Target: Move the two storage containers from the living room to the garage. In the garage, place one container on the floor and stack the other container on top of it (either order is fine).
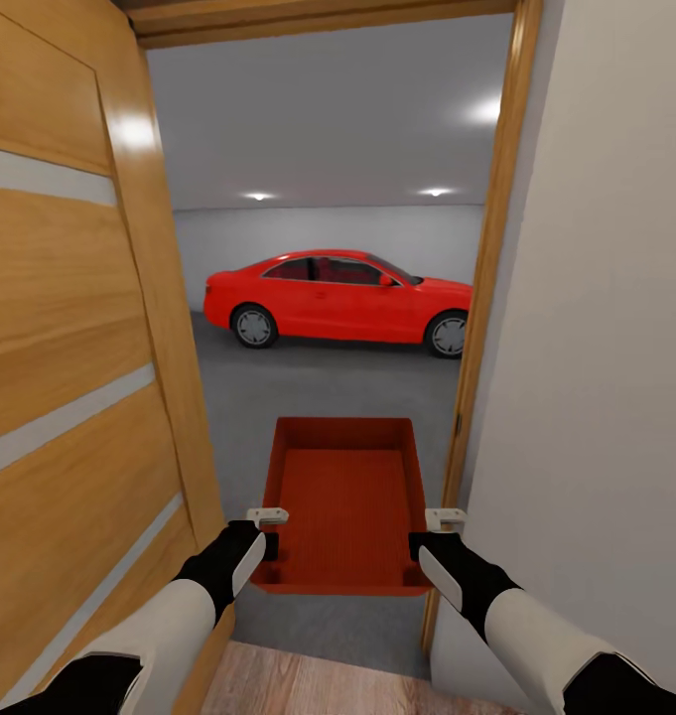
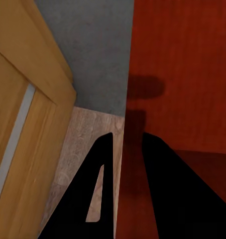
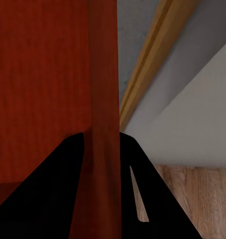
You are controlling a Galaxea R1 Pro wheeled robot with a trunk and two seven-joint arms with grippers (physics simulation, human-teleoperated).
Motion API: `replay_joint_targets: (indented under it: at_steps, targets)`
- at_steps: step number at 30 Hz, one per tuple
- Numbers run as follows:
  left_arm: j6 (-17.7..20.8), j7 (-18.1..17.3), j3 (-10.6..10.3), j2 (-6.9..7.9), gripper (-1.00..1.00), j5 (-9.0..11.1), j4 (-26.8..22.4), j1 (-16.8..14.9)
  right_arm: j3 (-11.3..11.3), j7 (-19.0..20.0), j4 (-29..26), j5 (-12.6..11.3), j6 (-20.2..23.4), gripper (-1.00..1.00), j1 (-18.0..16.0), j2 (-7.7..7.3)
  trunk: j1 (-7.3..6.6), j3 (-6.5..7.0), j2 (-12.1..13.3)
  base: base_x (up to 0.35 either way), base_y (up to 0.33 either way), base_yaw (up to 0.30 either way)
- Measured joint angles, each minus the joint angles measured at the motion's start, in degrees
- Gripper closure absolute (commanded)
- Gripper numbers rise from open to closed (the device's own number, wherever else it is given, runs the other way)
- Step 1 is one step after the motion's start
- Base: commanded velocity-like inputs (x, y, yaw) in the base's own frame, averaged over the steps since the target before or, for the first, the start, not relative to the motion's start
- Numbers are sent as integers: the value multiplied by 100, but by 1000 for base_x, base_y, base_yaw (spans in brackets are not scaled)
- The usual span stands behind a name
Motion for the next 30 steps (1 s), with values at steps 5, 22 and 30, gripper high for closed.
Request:
replay_joint_targets:
  at_steps: [5, 22, 30]
  targets:
    - [0, -3, 1, -1, 100, -5, -1, 0, 4, -1, -3, -8, -2, 100, 1, -3, 0, -4, 0, 0, 0, -8]
    - [1, 0, 2, -5, 100, -3, 0, -1, 19, 2, -15, -36, 2, 100, 3, -15, -2, -5, -1, 126, 132, -103]
    - [-2, 0, 2, -5, 100, -2, 0, -1, 19, 3, -16, -34, 2, 100, 3, -15, -2, -5, -1, 199, 261, 0]
